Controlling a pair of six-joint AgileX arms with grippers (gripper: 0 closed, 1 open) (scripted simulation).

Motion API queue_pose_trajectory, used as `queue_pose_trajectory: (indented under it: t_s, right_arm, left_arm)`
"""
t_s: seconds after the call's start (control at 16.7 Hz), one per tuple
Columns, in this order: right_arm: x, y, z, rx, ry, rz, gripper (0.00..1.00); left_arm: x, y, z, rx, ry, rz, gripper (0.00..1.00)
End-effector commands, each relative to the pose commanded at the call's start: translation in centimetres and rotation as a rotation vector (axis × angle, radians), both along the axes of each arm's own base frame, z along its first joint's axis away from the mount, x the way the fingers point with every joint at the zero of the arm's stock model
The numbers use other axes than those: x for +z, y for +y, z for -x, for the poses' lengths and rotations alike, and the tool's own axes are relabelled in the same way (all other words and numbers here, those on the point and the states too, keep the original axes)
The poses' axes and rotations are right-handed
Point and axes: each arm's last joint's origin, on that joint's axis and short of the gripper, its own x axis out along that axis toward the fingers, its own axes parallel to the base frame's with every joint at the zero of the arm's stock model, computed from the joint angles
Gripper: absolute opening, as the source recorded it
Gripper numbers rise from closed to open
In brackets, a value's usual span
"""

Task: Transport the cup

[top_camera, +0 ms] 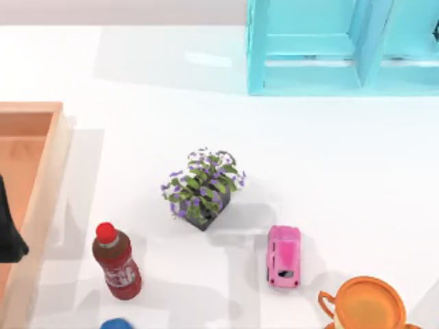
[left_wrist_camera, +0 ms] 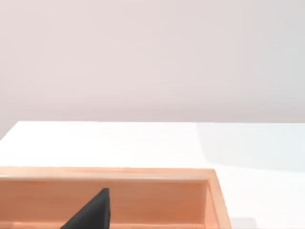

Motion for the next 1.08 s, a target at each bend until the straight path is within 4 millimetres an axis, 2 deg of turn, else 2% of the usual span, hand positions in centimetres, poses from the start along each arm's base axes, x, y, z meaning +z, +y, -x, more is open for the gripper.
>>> queue_pose_trajectory:
  t_s: [0.12,0.36,1.08]
  right_arm:
    - [-1.40,0.15,0.08,0.000,0.008,-0.006,0.00]
    - [-1.58,0.15,0.09,-0.001,0.010,-0.008,0.00]
    - [-1.58,0.15,0.09,-0.001,0.010,-0.008,0.90]
  left_arm:
    - [0.00,0.00,0.00,0.000,0.000,0.000,1.00]
    - [0.00,0.00,0.00,0.000,0.000,0.000,1.00]
    - [0.00,0.00,0.00,0.000,0.000,0.000,1.00]
